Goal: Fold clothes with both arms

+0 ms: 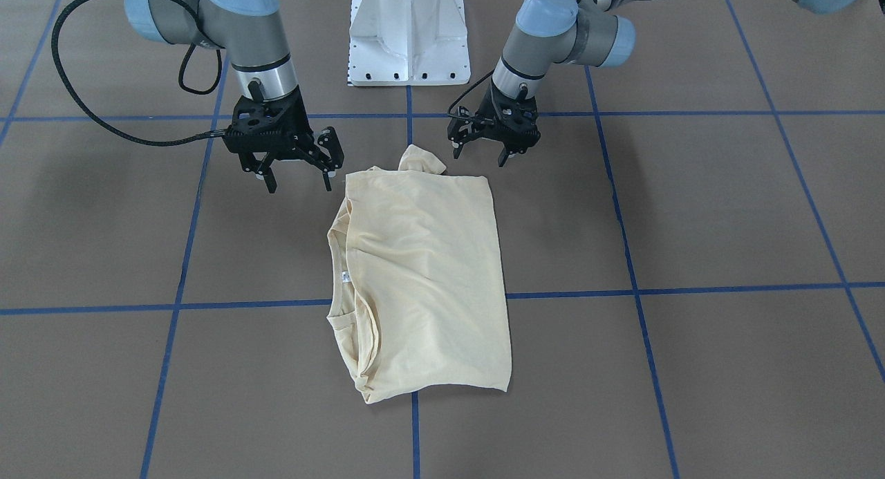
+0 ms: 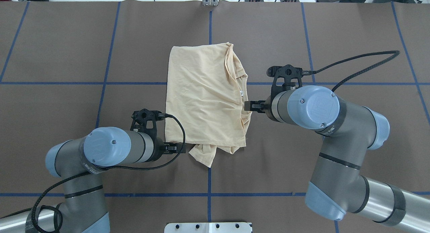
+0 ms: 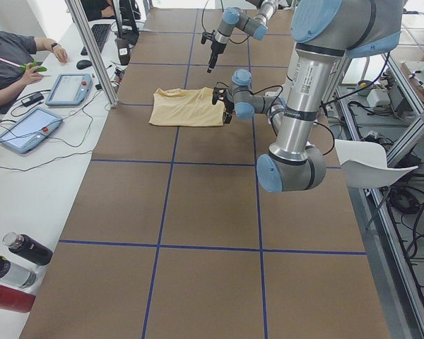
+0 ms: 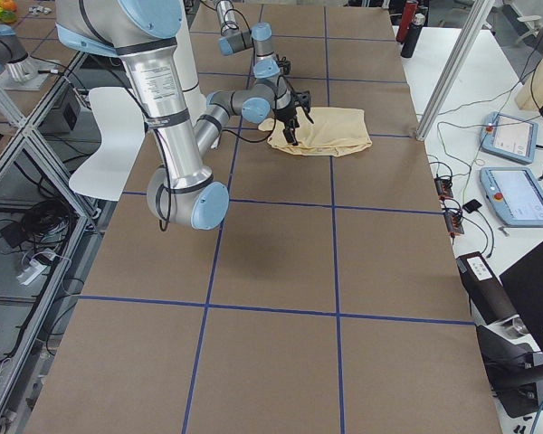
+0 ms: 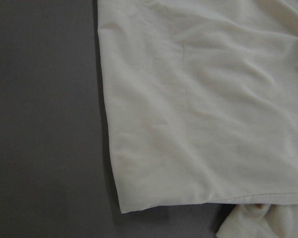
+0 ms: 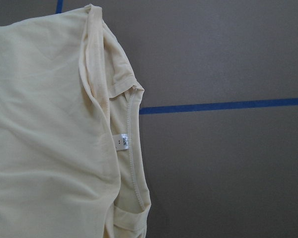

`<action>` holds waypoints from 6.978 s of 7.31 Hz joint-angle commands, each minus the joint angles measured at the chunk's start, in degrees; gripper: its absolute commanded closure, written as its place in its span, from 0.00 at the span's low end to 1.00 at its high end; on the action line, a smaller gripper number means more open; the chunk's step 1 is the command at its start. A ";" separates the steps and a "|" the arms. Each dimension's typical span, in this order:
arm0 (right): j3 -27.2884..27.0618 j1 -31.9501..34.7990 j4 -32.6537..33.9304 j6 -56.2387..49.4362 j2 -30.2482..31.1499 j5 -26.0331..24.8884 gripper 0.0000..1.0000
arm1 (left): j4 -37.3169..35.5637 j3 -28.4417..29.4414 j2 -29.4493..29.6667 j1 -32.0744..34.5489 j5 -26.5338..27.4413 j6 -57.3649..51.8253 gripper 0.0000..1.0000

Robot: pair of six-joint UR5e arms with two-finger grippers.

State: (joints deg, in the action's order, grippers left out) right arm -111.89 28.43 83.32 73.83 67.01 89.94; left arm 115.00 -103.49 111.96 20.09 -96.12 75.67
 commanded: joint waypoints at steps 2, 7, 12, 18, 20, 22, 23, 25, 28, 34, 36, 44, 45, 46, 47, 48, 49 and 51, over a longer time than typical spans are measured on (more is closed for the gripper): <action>0.01 -0.21 0.00 0.00 -0.04 -0.02 0.00 | 0.14 0.48 0.54 0.64 0.06 0.09 0.19; 0.01 -0.74 0.00 0.00 -0.04 -0.20 0.00 | 2.51 3.11 0.89 2.14 0.14 6.86 0.36; 0.01 -1.00 0.00 0.00 -0.04 -0.29 0.00 | 2.60 3.56 1.42 2.06 0.06 6.16 0.41; 0.10 -1.00 0.00 0.00 -0.04 -0.20 0.00 | 2.60 4.08 1.68 2.06 0.06 6.15 0.55; 0.10 -1.00 0.00 0.00 -0.04 -0.29 0.00 | 2.60 4.17 1.59 2.06 0.06 6.07 0.88; 0.36 -1.27 0.00 0.00 -0.04 -0.29 0.00 | 2.43 4.00 1.59 2.14 0.14 6.07 1.00; 0.53 -2.22 0.00 2.61 0.05 -0.55 0.00 | 2.34 3.39 1.59 2.23 0.14 5.98 1.00; 2.72 -5.21 -0.09 9.54 -1.08 -3.95 0.02 | 2.42 3.38 1.59 2.23 0.14 5.98 1.00; 12.71 -6.54 -10.86 15.88 -3.45 -7.84 0.20 | 2.51 3.29 1.59 2.23 0.06 6.07 1.00; 14.33 -9.62 -7.91 22.06 -5.13 -11.80 0.44 | 2.60 3.38 1.68 2.23 0.06 6.24 1.00; 14.60 -9.62 -7.82 21.27 -5.04 -13.02 0.46 | 2.60 3.47 1.68 2.14 0.06 6.16 1.00; 16.00 -9.62 -7.82 19.60 -5.57 -14.09 0.56 | 2.60 3.47 1.77 2.14 0.06 5.98 1.00; 16.00 -9.62 -7.82 19.60 -5.75 -14.17 0.58 | 2.69 3.47 1.77 2.14 0.06 5.98 1.00; 16.09 -9.62 -7.82 19.69 -6.10 -14.17 0.83 | 2.69 3.38 1.77 2.14 0.06 6.07 1.00; 16.09 -9.62 -7.82 19.78 -6.10 -14.17 1.00 | 2.69 3.29 1.77 2.14 0.06 6.07 1.00; 16.09 -9.62 -7.82 19.78 -6.10 -14.17 1.00 | 2.60 3.29 1.77 2.14 0.06 6.07 1.00; 16.09 -9.62 -7.82 19.60 -6.10 -14.44 1.00 | 2.60 3.20 1.77 2.14 0.06 6.07 1.00; 15.39 -9.62 -7.91 19.43 -5.92 -14.35 1.00 | 2.60 2.25 1.77 2.23 -0.03 6.07 1.00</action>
State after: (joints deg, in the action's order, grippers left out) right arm -96.05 18.81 75.44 93.37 60.99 75.55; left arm 117.60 -100.54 113.73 22.25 -96.08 81.74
